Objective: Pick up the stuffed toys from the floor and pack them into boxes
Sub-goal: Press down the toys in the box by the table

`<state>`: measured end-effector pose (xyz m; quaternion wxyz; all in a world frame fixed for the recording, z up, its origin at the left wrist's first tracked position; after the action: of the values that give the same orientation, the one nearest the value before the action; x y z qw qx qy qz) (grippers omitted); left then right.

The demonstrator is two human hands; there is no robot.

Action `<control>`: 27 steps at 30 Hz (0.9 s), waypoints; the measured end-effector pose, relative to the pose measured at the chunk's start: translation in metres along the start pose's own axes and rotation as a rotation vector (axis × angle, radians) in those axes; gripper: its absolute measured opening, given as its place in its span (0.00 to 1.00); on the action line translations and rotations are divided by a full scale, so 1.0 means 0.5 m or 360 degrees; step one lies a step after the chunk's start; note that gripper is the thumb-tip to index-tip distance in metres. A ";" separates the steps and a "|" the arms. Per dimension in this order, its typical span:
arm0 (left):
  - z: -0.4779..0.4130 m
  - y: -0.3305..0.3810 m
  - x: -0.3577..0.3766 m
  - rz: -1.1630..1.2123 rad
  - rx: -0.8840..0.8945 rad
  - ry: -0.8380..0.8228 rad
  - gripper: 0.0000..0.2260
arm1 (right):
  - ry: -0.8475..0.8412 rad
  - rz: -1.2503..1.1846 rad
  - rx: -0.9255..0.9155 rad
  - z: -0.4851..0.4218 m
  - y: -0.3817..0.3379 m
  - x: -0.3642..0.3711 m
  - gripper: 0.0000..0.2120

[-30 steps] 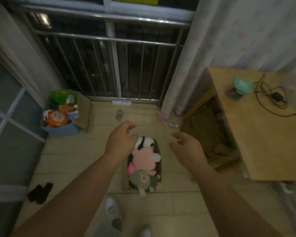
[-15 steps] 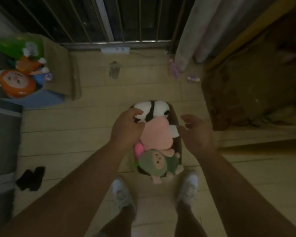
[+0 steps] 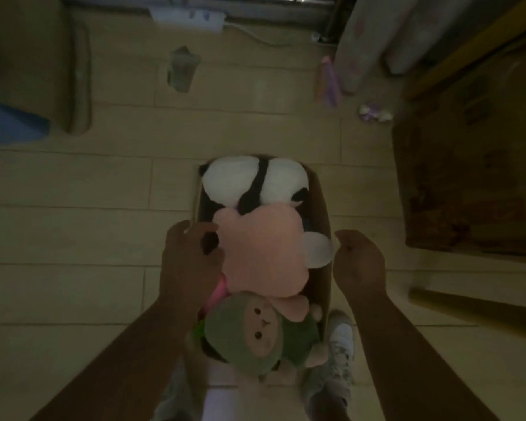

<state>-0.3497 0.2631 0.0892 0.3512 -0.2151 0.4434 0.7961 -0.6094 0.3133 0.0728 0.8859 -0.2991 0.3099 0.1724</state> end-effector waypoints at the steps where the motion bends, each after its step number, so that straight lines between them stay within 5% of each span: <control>1: -0.011 -0.024 0.016 -0.0006 -0.0048 0.0008 0.16 | 0.0004 0.0036 0.0020 -0.014 0.009 0.014 0.16; 9: -0.077 -0.092 0.089 -0.0106 -0.0057 -0.0082 0.14 | -0.0095 0.0154 -0.0042 -0.093 0.044 0.093 0.16; 15: -0.087 -0.134 0.128 -0.0009 -0.0417 -0.0023 0.17 | -0.0355 0.0466 0.0139 -0.104 0.048 0.161 0.11; 19: -0.104 -0.145 0.141 -0.0026 -0.0474 -0.0083 0.10 | -0.0295 0.0644 0.0099 -0.110 0.032 0.168 0.11; 27: -0.075 -0.131 0.093 -0.0454 -0.0294 -0.0014 0.07 | -0.0264 0.0808 -0.0083 -0.045 0.006 0.130 0.11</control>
<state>-0.3303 0.2718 0.0030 0.4414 -0.3036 0.3318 0.7765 -0.5726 0.3091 0.0149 0.8286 -0.2194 0.2967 0.4209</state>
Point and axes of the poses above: each hand's wrist, its own z-axis away from the middle knuckle, its own x-axis out of the palm, y = z × x, the point moved 4 cm from there along -z, towards the middle knuckle, and after that the axes turned 4 degrees about -y, right-handed, at the moved point
